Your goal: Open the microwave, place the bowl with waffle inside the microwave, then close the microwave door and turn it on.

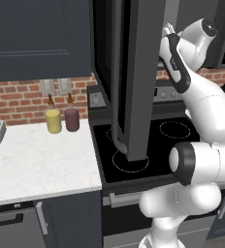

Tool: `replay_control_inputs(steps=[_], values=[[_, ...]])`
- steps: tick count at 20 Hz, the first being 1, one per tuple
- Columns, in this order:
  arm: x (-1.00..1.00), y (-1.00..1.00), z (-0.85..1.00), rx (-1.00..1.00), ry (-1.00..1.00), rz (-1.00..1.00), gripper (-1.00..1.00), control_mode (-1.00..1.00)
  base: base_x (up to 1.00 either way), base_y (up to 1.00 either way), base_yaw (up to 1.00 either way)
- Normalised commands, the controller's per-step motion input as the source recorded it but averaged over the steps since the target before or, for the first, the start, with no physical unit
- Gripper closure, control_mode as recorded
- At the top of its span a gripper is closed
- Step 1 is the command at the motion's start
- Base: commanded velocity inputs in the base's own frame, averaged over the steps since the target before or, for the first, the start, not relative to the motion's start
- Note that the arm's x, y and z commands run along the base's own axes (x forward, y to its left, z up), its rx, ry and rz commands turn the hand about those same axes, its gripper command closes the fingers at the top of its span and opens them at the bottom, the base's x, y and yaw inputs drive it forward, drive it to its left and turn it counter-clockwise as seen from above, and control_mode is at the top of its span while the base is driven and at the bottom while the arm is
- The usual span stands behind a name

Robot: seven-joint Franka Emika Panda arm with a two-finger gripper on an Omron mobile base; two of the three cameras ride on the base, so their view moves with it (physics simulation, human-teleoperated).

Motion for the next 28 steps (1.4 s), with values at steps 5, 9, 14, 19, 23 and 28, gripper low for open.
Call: replay_control_inputs(steps=[5,9,14,19,23,28], values=[[0.36,-0.13,-0.03,0.00,-0.01,0.00,1.00,-1.00,0.00,0.00,0.00],[0.40,-0.03,0.00,0.00,0.00,0.00,1.00,-1.00,0.00,0.00,0.00],[0.12,0.01,0.00,0.00,0.00,0.00,1.00,-1.00,0.00,0.00,0.00],[0.00,0.00,0.00,0.00,0.00,0.00,1.00,-1.00,0.00,0.00,0.00],[0.00,0.00,0.00,0.00,0.00,0.00,-1.00,-1.00,0.00,0.00,0.00],[0.00,0.00,0.00,0.00,0.00,0.00,-1.00,-1.00,0.00,0.00,0.00]])
